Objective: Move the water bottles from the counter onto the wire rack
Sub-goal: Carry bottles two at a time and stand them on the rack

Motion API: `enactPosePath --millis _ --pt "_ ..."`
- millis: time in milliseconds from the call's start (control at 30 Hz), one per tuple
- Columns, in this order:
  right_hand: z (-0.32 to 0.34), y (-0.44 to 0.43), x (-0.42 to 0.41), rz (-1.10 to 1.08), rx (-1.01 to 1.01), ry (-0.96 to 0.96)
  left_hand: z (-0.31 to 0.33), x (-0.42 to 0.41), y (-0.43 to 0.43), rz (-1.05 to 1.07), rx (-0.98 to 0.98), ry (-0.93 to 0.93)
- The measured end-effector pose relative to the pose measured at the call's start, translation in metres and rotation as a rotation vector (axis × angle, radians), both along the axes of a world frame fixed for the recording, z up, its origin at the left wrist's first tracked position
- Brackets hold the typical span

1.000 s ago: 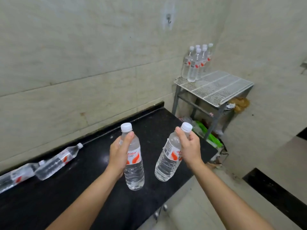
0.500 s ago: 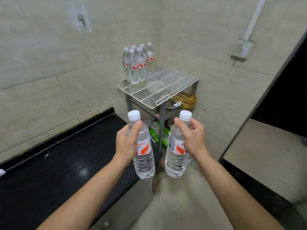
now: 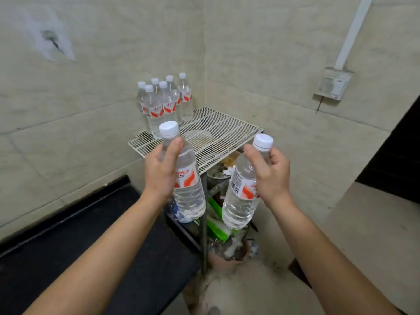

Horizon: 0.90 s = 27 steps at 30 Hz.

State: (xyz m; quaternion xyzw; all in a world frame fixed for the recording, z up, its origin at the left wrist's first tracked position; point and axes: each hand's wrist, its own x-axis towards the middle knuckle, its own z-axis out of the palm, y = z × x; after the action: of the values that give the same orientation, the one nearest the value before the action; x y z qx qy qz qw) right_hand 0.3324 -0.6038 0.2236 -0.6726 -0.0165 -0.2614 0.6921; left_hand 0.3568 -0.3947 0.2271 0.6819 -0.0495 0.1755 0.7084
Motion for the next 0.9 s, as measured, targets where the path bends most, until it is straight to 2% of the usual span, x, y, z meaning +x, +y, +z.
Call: enactPosePath --millis 133,433,567,733,800,900 --pt "0.012 -0.02 0.091 -0.011 0.028 0.04 0.002 0.096 -0.013 0.064 -0.058 0.022" --pt "0.02 -0.036 0.249 -0.055 -0.017 0.013 0.001 0.252 -0.032 0.097 0.048 0.149" --pt "0.014 -0.034 0.314 0.042 -0.072 0.031 -0.003 0.297 -0.035 0.144 0.095 0.167" --pt "0.008 -0.023 0.394 0.147 -0.309 0.036 -0.011 0.341 -0.04 0.285 0.154 0.232" --pt "0.0 -0.021 0.422 0.243 -0.328 0.036 -0.015 0.351 -0.046 0.319 0.149 0.246" --pt "-0.015 -0.022 0.458 0.472 -0.294 0.135 -0.024 0.36 -0.06 0.38 0.096 0.238"
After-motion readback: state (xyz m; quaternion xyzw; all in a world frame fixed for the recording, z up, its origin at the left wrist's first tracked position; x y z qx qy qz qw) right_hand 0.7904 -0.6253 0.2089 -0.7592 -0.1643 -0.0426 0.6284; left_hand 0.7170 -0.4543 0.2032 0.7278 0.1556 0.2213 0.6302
